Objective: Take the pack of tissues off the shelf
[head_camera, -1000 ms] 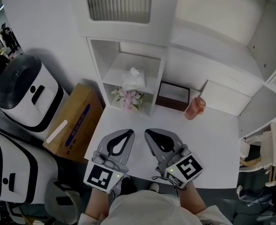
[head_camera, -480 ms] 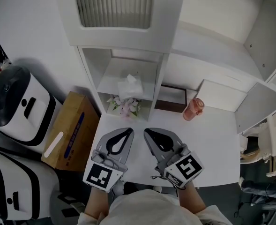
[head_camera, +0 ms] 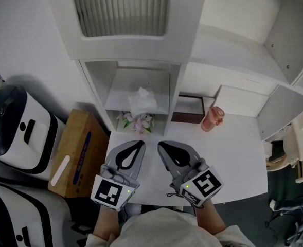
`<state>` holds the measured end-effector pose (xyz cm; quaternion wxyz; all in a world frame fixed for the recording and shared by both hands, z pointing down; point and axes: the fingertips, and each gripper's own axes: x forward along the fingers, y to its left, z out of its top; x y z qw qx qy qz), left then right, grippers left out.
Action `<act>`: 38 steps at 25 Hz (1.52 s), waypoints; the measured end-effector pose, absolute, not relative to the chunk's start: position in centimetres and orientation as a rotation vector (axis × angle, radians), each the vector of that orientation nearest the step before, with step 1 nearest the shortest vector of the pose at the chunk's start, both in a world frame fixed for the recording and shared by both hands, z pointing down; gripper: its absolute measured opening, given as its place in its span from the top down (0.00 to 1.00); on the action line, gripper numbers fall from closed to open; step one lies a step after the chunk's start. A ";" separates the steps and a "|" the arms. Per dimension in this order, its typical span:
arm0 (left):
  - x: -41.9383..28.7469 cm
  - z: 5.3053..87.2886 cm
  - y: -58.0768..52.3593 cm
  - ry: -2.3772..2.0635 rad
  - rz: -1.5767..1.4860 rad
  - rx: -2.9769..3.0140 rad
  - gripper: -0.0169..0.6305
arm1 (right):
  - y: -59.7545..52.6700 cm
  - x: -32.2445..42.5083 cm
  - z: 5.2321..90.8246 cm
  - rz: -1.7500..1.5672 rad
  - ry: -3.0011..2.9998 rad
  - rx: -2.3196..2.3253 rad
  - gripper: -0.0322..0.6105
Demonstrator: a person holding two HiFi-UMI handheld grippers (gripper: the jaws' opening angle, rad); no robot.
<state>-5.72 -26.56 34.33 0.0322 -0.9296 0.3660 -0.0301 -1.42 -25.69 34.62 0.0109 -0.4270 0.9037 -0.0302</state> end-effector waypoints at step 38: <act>-8.7 39.5 -39.1 1.199 -0.175 -2.904 0.86 | -30.0 0.0 36.8 -0.144 2.701 -1.690 0.95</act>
